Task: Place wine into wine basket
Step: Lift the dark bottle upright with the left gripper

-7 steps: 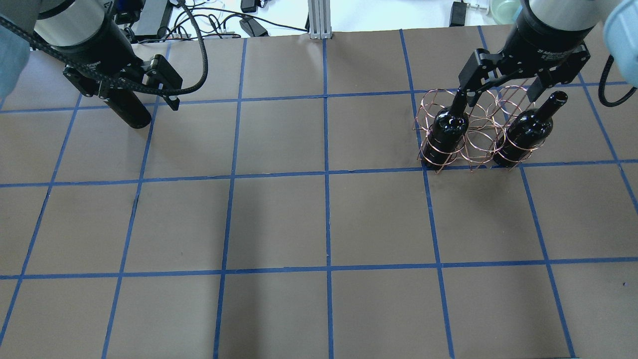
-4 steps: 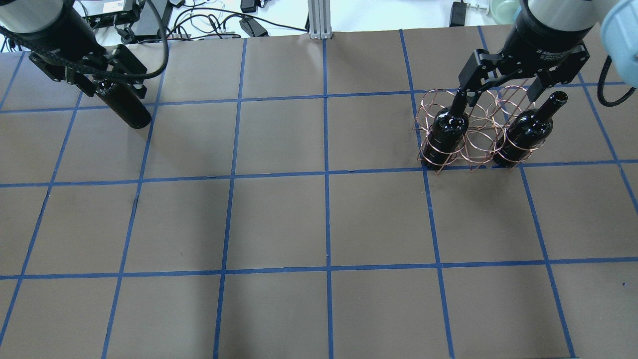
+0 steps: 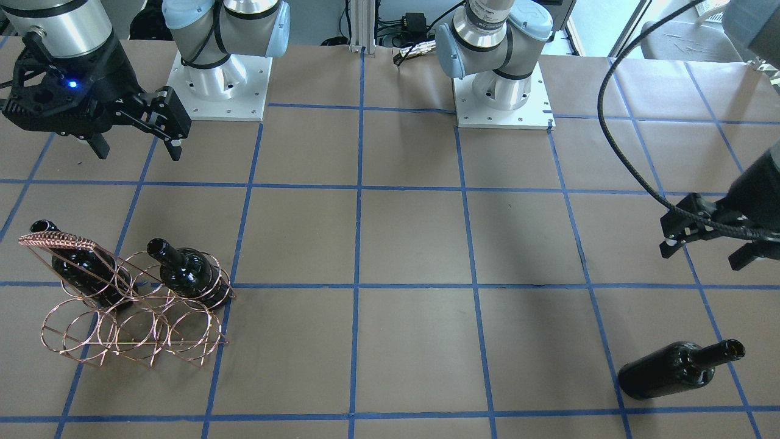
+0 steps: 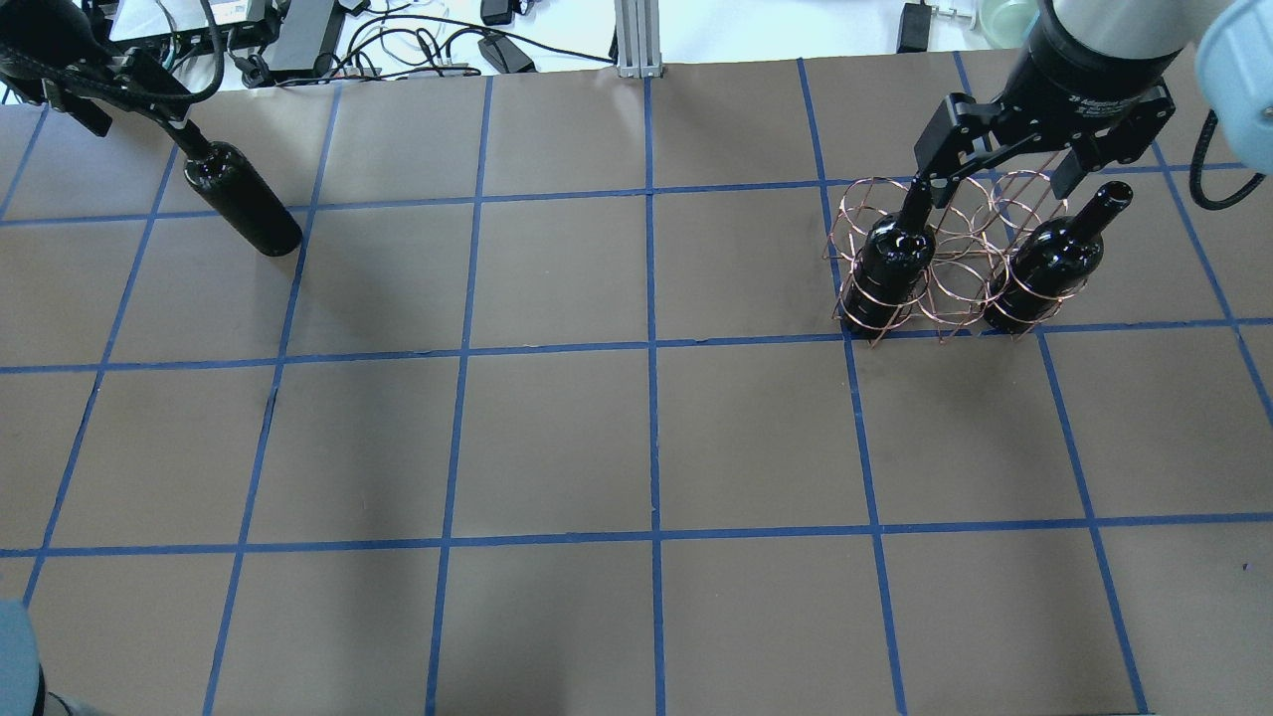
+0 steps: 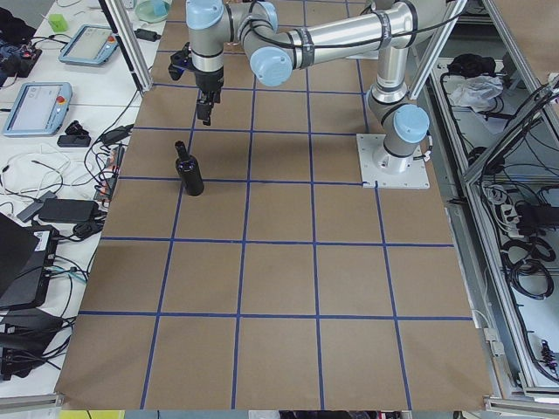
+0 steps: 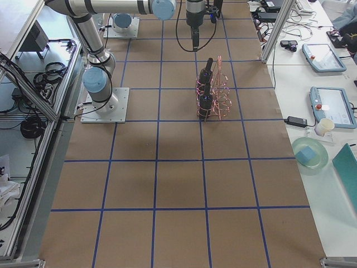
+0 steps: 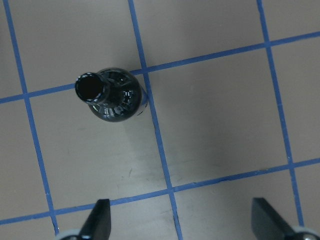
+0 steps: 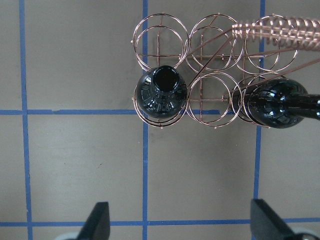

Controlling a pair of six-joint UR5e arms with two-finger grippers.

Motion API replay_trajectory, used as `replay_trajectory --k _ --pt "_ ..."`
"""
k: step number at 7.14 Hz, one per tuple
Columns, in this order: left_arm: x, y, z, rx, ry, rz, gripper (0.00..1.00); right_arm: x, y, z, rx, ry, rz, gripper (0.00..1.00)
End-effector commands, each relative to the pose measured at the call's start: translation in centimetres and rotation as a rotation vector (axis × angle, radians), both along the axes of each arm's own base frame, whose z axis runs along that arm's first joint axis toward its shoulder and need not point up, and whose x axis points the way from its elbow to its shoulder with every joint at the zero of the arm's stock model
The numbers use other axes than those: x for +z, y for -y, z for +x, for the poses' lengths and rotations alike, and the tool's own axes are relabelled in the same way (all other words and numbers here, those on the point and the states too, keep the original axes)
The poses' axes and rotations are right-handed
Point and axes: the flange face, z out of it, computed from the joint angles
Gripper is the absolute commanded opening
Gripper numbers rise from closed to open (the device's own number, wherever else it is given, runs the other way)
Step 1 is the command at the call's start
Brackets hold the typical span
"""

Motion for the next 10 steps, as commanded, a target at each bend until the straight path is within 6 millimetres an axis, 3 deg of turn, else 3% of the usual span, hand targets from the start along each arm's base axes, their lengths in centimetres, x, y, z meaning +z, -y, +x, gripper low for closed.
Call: replay_trajectory --k 1,4,10 --pt "-2.7 3.9 2.8 -0.047 0.015 -0.02 1.0 -0.8 0.3 0.0 -0.001 0.001 0.018 1.0" --pt "-5.9 5.9 4.1 -0.038 0.001 -0.026 1.0 -0.8 0.4 0.0 -0.001 -0.001 0.014 1.0" --pt "-9.0 8.2 4.8 -0.031 -0.026 -0.034 1.0 -0.9 0.6 -0.1 0.012 0.001 0.009 1.0"
